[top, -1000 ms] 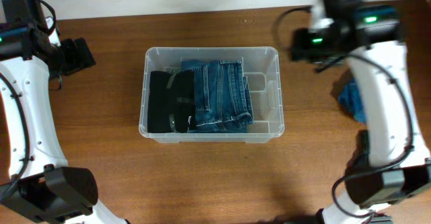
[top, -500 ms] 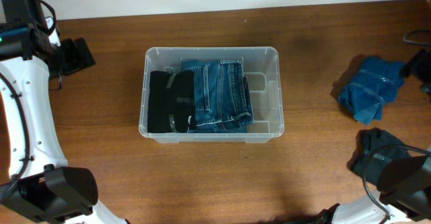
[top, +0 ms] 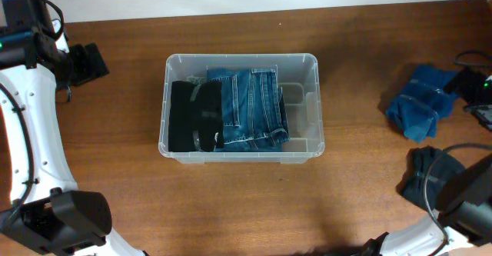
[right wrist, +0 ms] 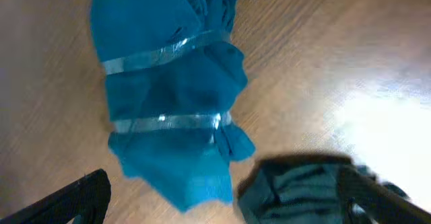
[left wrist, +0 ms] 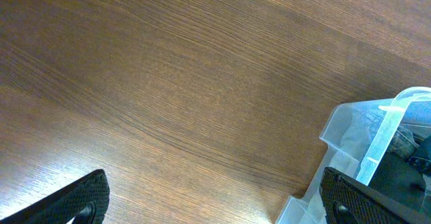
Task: Pack container
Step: 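Lower the right gripper onto the teal taped bundle and grasp it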
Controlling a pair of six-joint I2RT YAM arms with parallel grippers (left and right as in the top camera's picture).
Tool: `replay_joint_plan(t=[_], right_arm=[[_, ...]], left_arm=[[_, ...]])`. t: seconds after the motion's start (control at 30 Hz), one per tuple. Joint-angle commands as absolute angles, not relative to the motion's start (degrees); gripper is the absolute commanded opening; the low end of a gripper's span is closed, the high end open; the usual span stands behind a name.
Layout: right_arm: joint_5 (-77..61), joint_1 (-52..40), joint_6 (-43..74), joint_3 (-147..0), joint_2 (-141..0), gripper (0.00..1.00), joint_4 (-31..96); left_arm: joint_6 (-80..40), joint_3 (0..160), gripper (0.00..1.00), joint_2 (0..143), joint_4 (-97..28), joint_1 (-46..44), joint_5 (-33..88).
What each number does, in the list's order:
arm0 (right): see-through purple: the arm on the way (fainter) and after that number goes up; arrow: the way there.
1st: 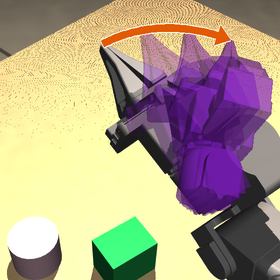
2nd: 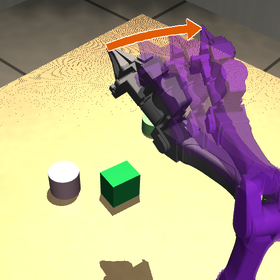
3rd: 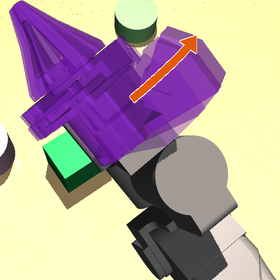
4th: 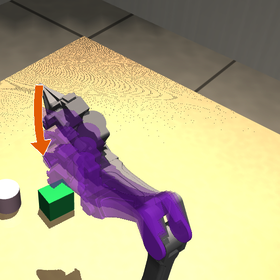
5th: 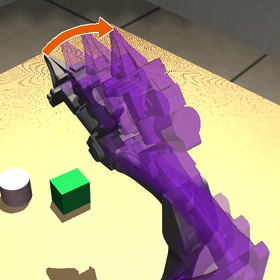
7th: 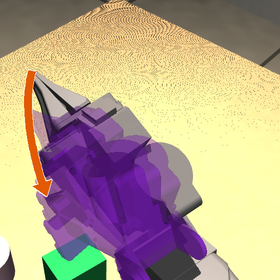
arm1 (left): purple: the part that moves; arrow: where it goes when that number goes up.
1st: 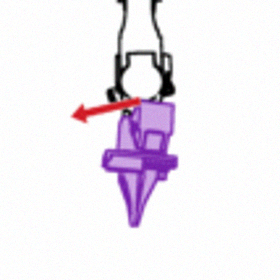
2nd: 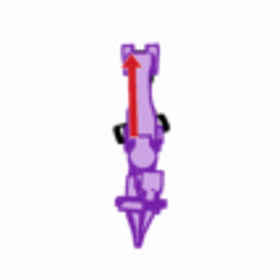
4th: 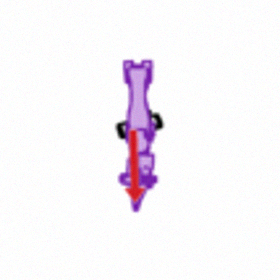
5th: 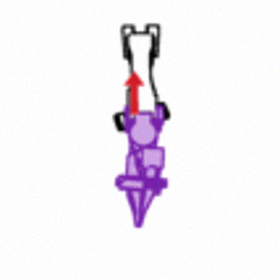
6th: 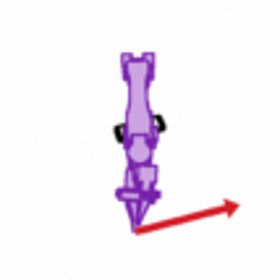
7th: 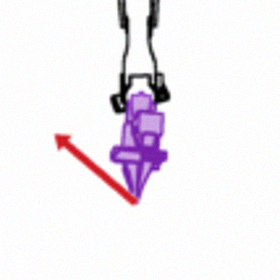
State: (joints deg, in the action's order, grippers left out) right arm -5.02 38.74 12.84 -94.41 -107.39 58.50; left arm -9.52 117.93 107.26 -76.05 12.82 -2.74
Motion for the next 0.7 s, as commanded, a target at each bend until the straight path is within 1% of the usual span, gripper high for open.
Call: replay_joint_plan(t=[0.0,0.13,0.23,0.47,0.5,0.57,0.63,0.67], right_arm=[[-8.1,38.8,12.2,-93.0,-111.8,0.99,55.5],[-8.9,38.8,12.0,-93.0,-116.3,0.99,52.8],[-13.6,38.8,9.2,-93.0,-120.0,0.99,49.8],[-14.1,38.8,9.3,-93.0,-125.6,1.00,49.2],[-14.5,38.8,9.2,-93.0,-125.9,0.95,49.2],[-14.8,38.8,9.2,-93.0,-126.1,0.76,49.2],[-14.9,38.8,9.2,-93.0,-126.1,0.53,49.3],[-14.8,38.8,9.2,-93.0,-126.1,0.44,49.5]], left_arm=[[-9.8,118.3,0.99,106.8,-75.9,12.9,-2.3],[-9.8,118.3,0.99,106.8,-75.9,12.9,-2.3],[-9.8,118.3,0.99,106.8,-75.9,12.9,-2.3],[-9.8,118.3,0.99,106.8,-75.9,12.9,-2.3],[-9.8,118.3,0.99,106.8,-75.9,12.9,-2.3],[-9.8,118.3,0.99,106.8,-75.9,12.9,-2.3],[-9.8,118.3,0.99,106.8,-75.9,12.9,-2.3],[-9.8,118.3,1.00,106.8,-75.9,12.9,-2.3]])
